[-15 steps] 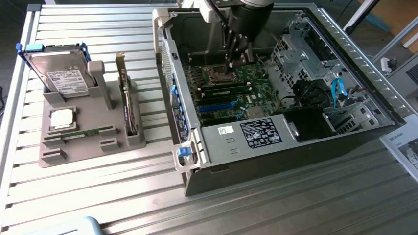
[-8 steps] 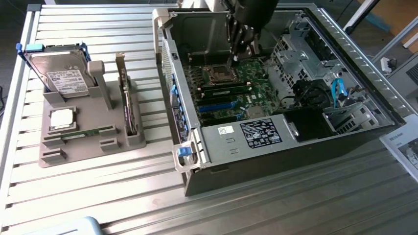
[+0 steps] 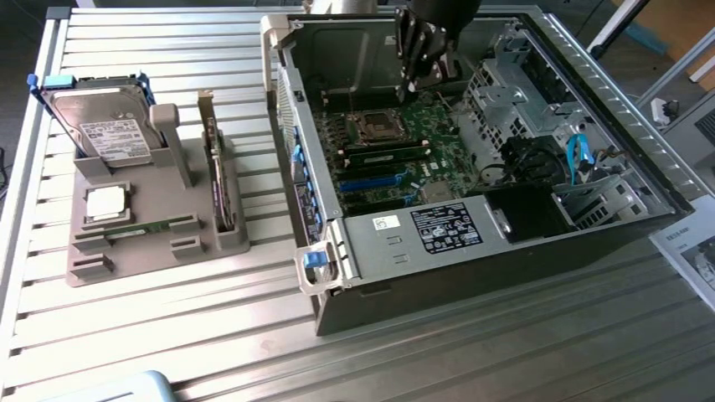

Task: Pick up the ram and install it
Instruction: 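Press down the ram until it locks into place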

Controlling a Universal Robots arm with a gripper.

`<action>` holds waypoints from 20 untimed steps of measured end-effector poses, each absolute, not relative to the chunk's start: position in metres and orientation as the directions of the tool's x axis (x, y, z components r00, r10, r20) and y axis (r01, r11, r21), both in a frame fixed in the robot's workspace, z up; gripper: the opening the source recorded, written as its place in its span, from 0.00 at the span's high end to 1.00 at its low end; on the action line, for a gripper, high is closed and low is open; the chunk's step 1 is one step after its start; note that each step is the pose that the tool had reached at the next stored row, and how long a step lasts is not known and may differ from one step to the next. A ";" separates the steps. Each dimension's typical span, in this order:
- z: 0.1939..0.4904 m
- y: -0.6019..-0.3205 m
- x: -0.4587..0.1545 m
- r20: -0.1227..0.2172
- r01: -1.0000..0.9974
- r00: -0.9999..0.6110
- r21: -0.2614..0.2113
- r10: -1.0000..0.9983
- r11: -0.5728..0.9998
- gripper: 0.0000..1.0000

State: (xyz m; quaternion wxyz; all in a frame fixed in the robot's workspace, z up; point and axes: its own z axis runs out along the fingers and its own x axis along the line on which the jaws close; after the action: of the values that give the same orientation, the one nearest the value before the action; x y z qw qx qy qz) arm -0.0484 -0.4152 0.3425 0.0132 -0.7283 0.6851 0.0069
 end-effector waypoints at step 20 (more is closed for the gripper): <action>0.342 -0.415 -0.048 -0.025 -1.000 -0.004 -0.009 -1.000 0.004 0.90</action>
State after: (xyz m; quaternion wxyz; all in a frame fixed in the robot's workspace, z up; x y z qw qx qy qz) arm -0.0479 -0.4152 0.3417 0.0121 -0.7058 0.7083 0.0057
